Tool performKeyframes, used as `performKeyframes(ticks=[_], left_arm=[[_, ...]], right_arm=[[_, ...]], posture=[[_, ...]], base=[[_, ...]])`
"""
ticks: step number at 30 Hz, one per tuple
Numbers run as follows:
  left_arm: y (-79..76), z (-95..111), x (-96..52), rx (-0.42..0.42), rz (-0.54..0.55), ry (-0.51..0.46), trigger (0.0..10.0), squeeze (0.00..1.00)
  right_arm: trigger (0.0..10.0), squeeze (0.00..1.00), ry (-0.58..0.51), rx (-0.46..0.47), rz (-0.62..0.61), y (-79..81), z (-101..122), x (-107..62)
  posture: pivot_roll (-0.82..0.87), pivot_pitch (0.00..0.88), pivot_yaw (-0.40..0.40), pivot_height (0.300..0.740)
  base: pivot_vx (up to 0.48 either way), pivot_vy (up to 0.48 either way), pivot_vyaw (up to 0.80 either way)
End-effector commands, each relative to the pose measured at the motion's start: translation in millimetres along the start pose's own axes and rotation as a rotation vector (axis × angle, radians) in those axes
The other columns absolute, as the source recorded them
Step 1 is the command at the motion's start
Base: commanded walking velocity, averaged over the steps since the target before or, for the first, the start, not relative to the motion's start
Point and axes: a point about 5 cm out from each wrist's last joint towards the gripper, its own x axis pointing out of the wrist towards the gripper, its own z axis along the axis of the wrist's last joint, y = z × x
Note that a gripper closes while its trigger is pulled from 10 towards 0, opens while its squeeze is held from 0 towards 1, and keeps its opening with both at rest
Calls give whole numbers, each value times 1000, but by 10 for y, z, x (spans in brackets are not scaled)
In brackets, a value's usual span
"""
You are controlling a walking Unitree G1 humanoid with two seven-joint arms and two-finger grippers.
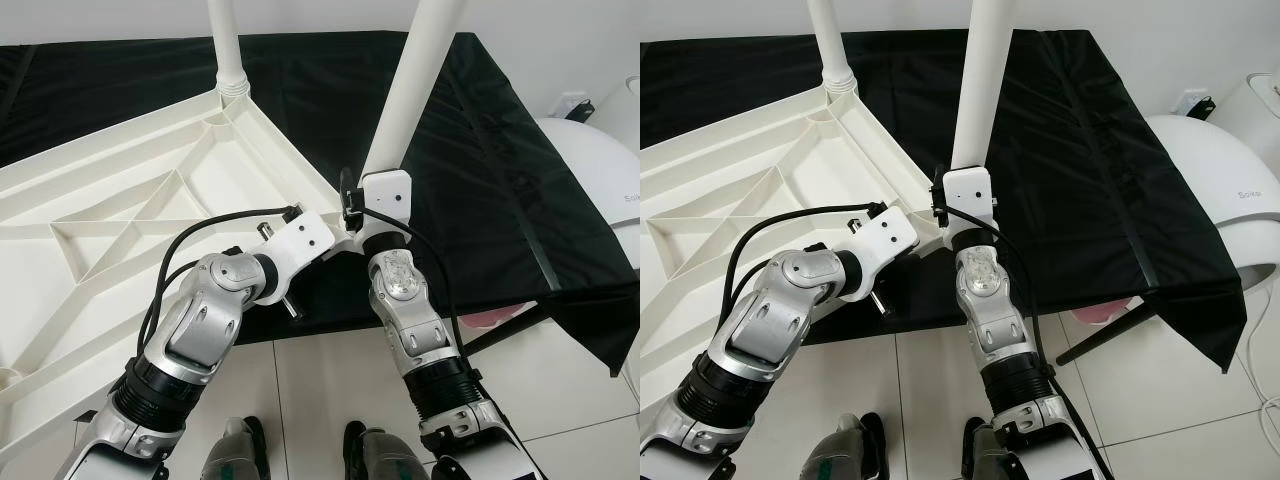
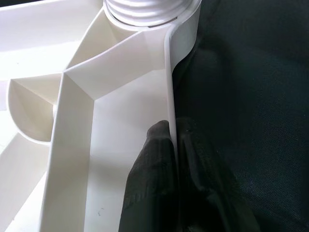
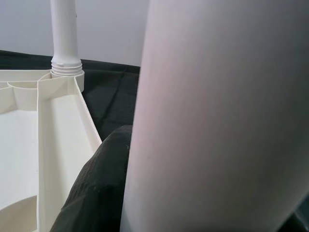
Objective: Building children table
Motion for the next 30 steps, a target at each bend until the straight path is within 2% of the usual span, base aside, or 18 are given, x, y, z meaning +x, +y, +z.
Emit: performKeyframes(ticks=[1,21,22,23,30], left_arm=[[11,99,-38,34,44,-40,10000,0],[15,102,-36,34,43,-39,10000,0],[15,101,-36,34,44,-39,10000,0],[16,101,-36,34,44,-39,10000,0],[18,104,-36,33,45,-41,10000,0]], right_arm=[[10000,0,80,-46,-111,-226,-167,-31],[10000,20,64,-50,-111,-235,-132,-18],[10000,1000,61,-62,-115,-239,-130,-17],[10000,0,59,-70,-113,-240,-128,-15],[10000,0,50,-70,-102,-233,-113,-8]], posture=[[-75,198,-47,740],[-77,200,-45,740],[-77,200,-45,740],[-77,200,-45,740],[-79,201,-44,740]], base=[[0,0,0],[0,0,0],[0,0,0],[0,0,0],[0,0,0]])
